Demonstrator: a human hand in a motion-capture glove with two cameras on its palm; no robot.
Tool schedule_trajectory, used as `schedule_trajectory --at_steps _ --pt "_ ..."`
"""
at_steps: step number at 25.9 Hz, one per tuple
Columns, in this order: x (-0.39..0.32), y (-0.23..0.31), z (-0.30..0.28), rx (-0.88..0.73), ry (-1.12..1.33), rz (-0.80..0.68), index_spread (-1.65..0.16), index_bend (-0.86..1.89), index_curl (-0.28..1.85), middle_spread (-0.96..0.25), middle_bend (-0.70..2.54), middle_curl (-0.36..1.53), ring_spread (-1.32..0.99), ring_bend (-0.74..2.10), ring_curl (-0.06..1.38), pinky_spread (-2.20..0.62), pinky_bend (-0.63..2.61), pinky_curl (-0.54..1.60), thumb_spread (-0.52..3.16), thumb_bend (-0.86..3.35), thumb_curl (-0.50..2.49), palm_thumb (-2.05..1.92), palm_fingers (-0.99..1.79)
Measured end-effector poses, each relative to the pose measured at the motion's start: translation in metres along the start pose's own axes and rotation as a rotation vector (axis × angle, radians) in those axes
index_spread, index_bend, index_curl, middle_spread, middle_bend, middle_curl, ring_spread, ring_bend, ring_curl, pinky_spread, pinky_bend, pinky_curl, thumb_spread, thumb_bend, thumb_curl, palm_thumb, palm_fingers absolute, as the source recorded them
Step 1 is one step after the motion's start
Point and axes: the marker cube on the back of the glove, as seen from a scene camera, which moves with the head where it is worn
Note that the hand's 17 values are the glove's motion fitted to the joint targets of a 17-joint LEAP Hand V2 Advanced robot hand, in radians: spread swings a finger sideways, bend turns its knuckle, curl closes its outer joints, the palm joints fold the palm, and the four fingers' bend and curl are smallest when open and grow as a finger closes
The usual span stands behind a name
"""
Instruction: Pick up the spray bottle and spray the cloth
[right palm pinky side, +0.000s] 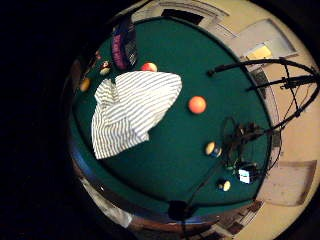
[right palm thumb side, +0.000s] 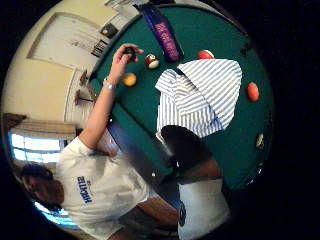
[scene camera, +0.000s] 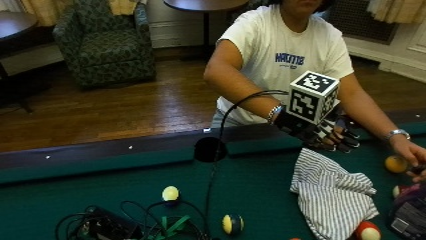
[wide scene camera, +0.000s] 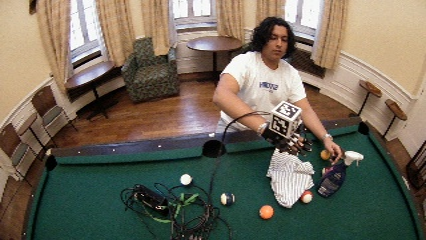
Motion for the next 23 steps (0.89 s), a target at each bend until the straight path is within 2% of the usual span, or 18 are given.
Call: schedule_trajectory --at_steps 12,23 --pt "0.003 0.054 -0.002 -0.061 0.128 -0.025 -0.44 0.16 0.30 -0.11 0.19 0.32 -0.16 0.31 0.31 0.06 0.29 0.34 1.05 0.00 0.40 0.61 0.14" --pt "-0.008 0.064 0.010 -0.079 0.112 -0.042 -0.45 0.17 0.30 -0.10 0.18 0.32 -0.15 0.30 0.30 0.11 0.25 0.33 1.09 -0.01 0.39 0.66 0.15"
